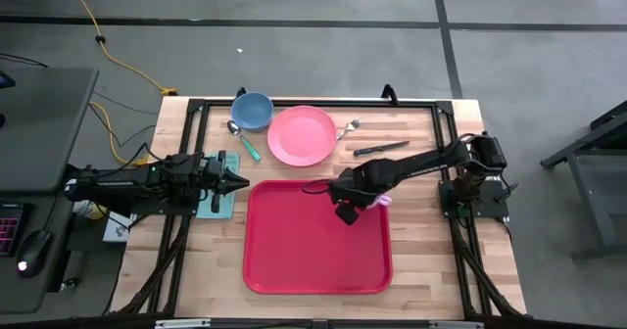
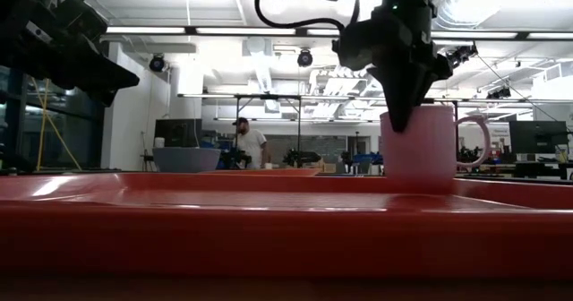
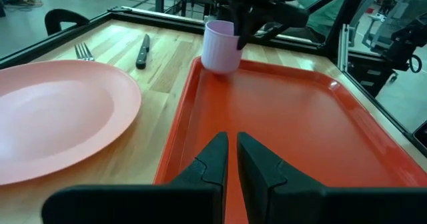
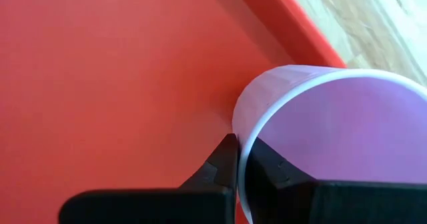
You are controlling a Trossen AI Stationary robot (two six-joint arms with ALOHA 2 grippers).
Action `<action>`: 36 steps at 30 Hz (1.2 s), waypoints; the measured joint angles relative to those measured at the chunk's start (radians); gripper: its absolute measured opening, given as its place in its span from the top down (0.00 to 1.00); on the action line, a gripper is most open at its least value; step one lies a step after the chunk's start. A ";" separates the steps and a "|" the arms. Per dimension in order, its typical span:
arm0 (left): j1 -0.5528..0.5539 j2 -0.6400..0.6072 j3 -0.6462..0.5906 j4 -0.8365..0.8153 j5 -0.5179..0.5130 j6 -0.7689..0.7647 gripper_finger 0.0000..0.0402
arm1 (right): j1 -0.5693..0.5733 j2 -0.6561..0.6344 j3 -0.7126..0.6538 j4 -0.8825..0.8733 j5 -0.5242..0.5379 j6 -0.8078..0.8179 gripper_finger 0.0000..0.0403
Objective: Set up tray
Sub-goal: Put the purple mug on the red serving tray
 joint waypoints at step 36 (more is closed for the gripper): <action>0.000 0.000 0.000 -0.001 0.001 0.000 0.84 | 0.007 0.000 0.000 0.025 0.020 0.097 1.00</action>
